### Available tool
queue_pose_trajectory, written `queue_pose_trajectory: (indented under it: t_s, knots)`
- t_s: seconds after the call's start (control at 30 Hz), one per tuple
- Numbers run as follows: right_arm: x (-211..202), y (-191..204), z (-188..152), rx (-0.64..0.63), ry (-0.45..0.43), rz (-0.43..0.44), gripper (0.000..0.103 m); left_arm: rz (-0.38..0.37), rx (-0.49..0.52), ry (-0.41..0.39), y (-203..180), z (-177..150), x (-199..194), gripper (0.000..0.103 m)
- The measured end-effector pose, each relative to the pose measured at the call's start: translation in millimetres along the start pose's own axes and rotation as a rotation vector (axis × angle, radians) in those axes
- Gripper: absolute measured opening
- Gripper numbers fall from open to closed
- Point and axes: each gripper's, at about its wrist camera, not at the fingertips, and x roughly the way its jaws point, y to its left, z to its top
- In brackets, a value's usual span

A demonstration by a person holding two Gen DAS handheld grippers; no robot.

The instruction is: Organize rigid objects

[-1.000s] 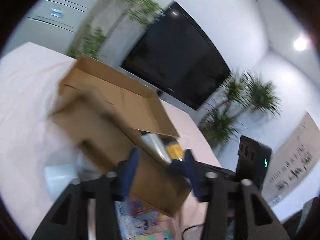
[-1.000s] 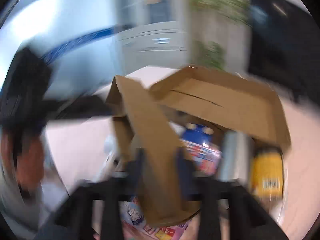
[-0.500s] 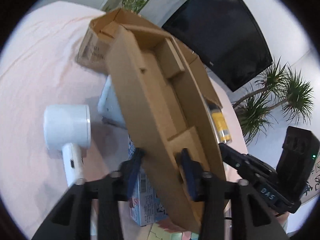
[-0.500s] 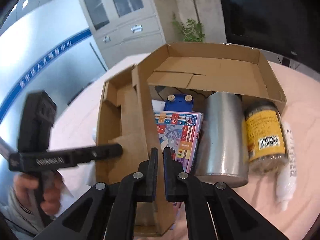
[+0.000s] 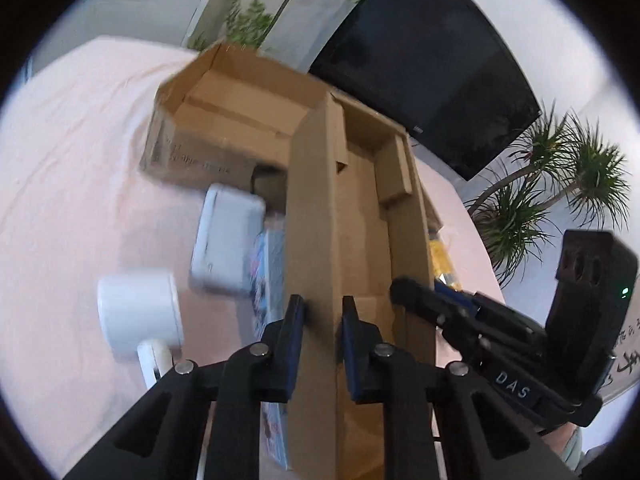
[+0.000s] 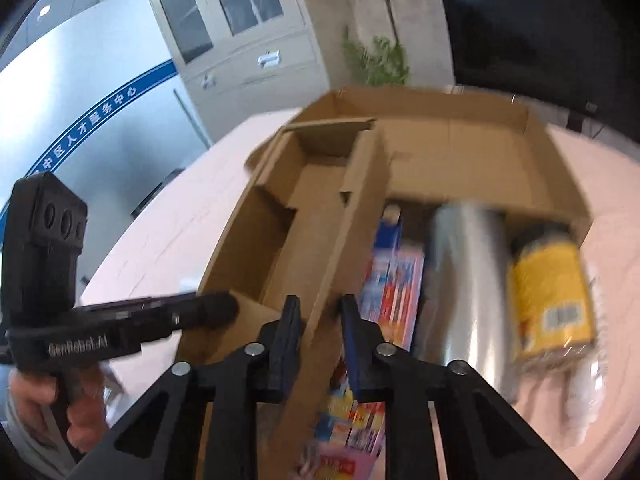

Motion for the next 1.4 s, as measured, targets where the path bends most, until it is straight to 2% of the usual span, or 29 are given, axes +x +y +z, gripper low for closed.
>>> queue_pose_trajectory:
  t_s: [0.07, 0.13, 0.2, 0.3, 0.43, 0.53, 0.63, 0.77, 0.93, 0.97, 1.03, 1.1, 1.13, 1.17, 1.23, 1.27, 1.33, 1.4]
  knots:
    - [-14, 4, 17, -0.012, -0.060, -0.016, 0.015, -0.006, 0.042, -0.048, -8, 22, -11, 0.017]
    - [-27, 8, 52, -0.019, -0.133, -0.004, 0.014, 0.004, 0.098, -0.103, -20, 54, -23, 0.017]
    - [-32, 14, 85, -0.048, -0.193, -0.011, 0.014, 0.025, 0.157, -0.159, -28, 95, -31, 0.017]
    - [-33, 13, 140, -0.052, -0.243, 0.000, 0.014, 0.064, 0.205, -0.189, -32, 156, -35, 0.017]
    - [-4, 3, 216, 0.001, -0.238, 0.041, 0.013, 0.084, 0.187, -0.146, -11, 227, -13, 0.017]
    - [47, -8, 257, 0.039, -0.190, 0.048, 0.013, 0.102, 0.146, -0.083, 20, 258, 15, 0.017]
    - [108, -24, 279, 0.097, -0.103, 0.077, 0.012, 0.139, 0.106, -0.019, 54, 273, 48, 0.016]
    - [182, -41, 278, 0.179, 0.012, 0.084, 0.012, 0.186, 0.061, 0.079, 97, 279, 92, 0.015]
    - [252, -51, 246, 0.260, 0.148, 0.105, 0.014, 0.254, 0.074, 0.147, 127, 267, 121, 0.012]
    - [261, -52, 239, 0.271, 0.176, 0.110, 0.016, 0.269, 0.074, 0.142, 130, 265, 120, 0.008]
    - [271, -55, 228, 0.298, 0.248, 0.152, 0.017, 0.293, 0.082, 0.108, 133, 262, 108, 0.008]
    - [264, -56, 216, 0.290, 0.263, 0.185, 0.036, 0.276, 0.094, 0.049, 134, 256, 87, 0.008]
    - [258, -57, 212, 0.276, 0.255, 0.187, 0.038, 0.275, 0.105, 0.027, 136, 257, 82, 0.009]
    - [251, -56, 208, 0.257, 0.254, 0.186, 0.038, 0.282, 0.119, 0.016, 136, 253, 76, 0.010]
    - [252, -51, 204, 0.216, 0.291, 0.191, 0.028, 0.308, 0.138, 0.014, 136, 243, 69, 0.010]
    - [256, -46, 204, 0.189, 0.307, 0.197, 0.013, 0.304, 0.142, 0.007, 135, 237, 65, 0.010]
    - [265, -32, 199, 0.156, 0.315, 0.202, 0.013, 0.286, 0.163, -0.007, 129, 221, 53, 0.010]
    - [262, -29, 197, 0.168, 0.300, 0.205, 0.018, 0.300, 0.206, -0.024, 115, 202, 33, 0.016]
